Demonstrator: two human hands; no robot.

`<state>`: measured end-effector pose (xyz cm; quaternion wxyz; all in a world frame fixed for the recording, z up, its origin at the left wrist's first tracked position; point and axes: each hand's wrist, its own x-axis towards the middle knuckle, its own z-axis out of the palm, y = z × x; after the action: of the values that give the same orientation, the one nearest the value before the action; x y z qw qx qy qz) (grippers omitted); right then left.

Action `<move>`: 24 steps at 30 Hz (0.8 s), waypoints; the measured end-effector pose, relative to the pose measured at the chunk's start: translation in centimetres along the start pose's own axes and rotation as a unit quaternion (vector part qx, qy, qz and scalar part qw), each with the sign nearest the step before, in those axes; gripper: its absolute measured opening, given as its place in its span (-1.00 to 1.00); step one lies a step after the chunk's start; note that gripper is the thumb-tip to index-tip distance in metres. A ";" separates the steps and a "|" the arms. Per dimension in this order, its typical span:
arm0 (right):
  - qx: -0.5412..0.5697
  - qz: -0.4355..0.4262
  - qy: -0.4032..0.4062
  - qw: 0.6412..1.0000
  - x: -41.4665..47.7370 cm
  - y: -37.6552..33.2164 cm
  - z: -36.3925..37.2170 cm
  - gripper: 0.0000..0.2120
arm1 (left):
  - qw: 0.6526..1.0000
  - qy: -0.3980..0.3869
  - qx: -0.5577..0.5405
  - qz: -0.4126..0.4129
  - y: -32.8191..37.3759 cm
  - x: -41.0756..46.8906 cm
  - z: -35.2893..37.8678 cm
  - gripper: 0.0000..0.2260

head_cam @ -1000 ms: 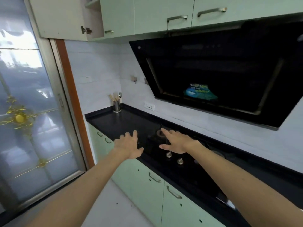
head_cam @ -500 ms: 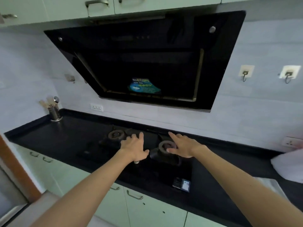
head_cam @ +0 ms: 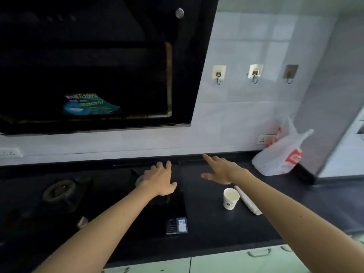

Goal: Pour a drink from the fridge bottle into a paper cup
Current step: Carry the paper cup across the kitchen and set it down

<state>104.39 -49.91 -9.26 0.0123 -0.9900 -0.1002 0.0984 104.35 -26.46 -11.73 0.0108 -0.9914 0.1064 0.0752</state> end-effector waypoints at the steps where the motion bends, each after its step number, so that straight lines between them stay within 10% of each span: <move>1: -0.002 0.013 -0.001 1.000 -0.1 0.7 0.3 -0.20 | 1.000 0.001 0.002 0.012 0.6 0.7 0.1 -0.22; 24: 0.037 0.157 -0.055 0.985 -3.5 12.7 7.3 -0.20 | 0.987 -0.048 -0.005 0.155 14.3 9.0 5.9 -0.20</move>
<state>102.08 -63.02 -16.35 0.0275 -0.9854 0.0599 0.1568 109.15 -42.13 -19.02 -0.0005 -0.9583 0.2573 0.1241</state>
